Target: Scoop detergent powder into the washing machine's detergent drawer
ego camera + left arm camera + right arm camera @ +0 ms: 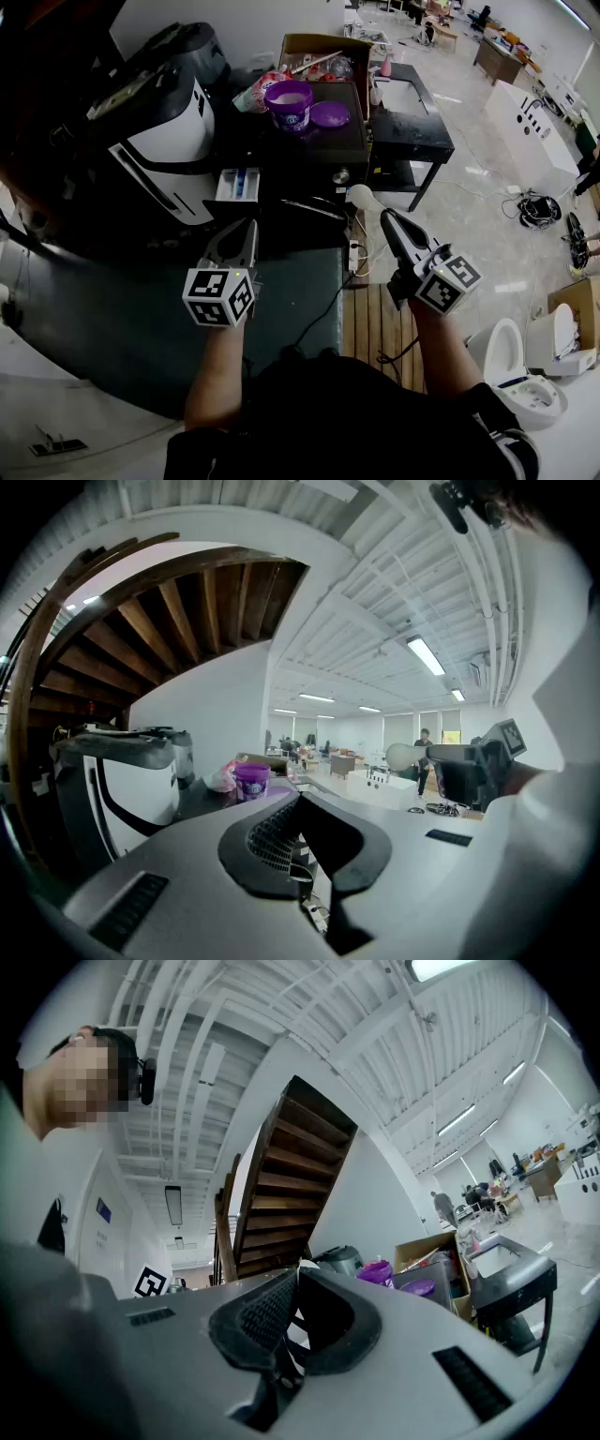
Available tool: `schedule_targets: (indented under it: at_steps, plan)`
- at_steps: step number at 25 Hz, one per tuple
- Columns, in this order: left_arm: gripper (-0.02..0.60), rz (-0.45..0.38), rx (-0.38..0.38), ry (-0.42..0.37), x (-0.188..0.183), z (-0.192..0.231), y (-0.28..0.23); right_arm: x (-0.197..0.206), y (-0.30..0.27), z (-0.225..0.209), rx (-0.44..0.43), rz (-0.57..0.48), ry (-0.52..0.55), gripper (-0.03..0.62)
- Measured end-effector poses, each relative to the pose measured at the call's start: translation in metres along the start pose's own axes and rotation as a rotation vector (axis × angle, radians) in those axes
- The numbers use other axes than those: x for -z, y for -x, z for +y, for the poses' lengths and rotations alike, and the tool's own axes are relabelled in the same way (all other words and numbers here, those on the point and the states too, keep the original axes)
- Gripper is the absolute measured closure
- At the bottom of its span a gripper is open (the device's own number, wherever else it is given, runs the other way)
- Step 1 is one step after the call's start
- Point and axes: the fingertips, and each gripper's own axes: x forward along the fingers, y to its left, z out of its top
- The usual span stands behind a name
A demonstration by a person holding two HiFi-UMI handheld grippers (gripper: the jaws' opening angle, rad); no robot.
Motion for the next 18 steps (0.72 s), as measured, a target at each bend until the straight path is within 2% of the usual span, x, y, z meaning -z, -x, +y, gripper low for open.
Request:
schedule_targets:
  at_steps: [18]
  plan:
    - [0.574,0.01,-0.008,0.003,0.01,-0.021,0.01,0.011,0.025,0.001,-0.031,0.006,-0.019,0.575]
